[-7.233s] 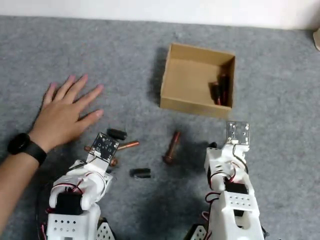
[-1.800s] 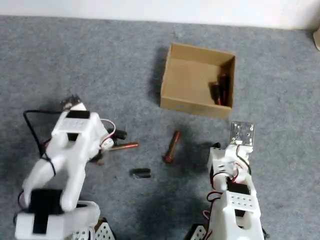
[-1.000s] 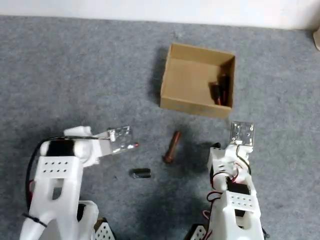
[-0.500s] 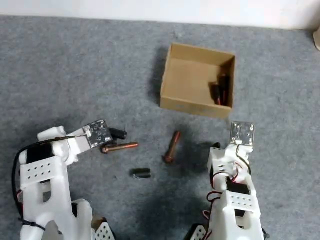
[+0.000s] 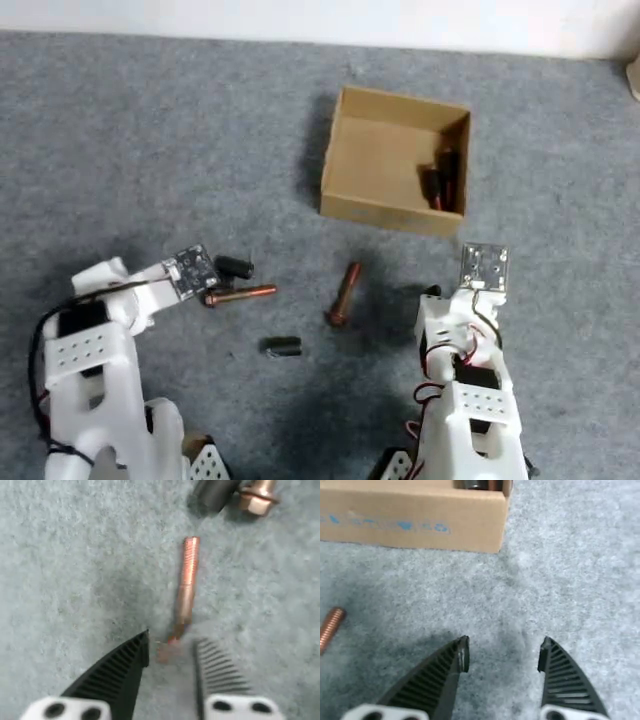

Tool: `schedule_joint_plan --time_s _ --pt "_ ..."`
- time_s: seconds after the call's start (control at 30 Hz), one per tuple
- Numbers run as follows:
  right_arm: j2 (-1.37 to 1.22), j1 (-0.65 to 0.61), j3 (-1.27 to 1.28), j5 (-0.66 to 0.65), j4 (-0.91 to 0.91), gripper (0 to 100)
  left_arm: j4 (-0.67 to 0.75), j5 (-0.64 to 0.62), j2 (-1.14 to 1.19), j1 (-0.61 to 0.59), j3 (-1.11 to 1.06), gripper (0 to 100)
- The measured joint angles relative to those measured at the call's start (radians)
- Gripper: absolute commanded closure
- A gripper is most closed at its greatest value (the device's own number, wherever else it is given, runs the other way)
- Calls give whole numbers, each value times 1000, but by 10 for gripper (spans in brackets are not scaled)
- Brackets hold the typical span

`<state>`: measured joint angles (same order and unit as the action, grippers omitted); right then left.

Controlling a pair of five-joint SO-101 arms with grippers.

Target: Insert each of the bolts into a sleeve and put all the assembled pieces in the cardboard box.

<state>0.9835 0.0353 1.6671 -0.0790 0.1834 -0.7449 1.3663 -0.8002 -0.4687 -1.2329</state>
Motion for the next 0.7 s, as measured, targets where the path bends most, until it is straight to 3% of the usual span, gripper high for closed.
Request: schedule_joint_plan --time_s 0.27,0.37,0.53,0.7 --pt "0 0 0 0 0 785 137 0 -2 0 -46 801" --pt "0 0 0 0 0 785 140 -87 -2 0 -29 799" --pt "0 0 0 0 0 785 112 -726 -2 -15 48 712" --pt "0 0 0 0 0 785 -34 -1307 -2 -17 114 667"
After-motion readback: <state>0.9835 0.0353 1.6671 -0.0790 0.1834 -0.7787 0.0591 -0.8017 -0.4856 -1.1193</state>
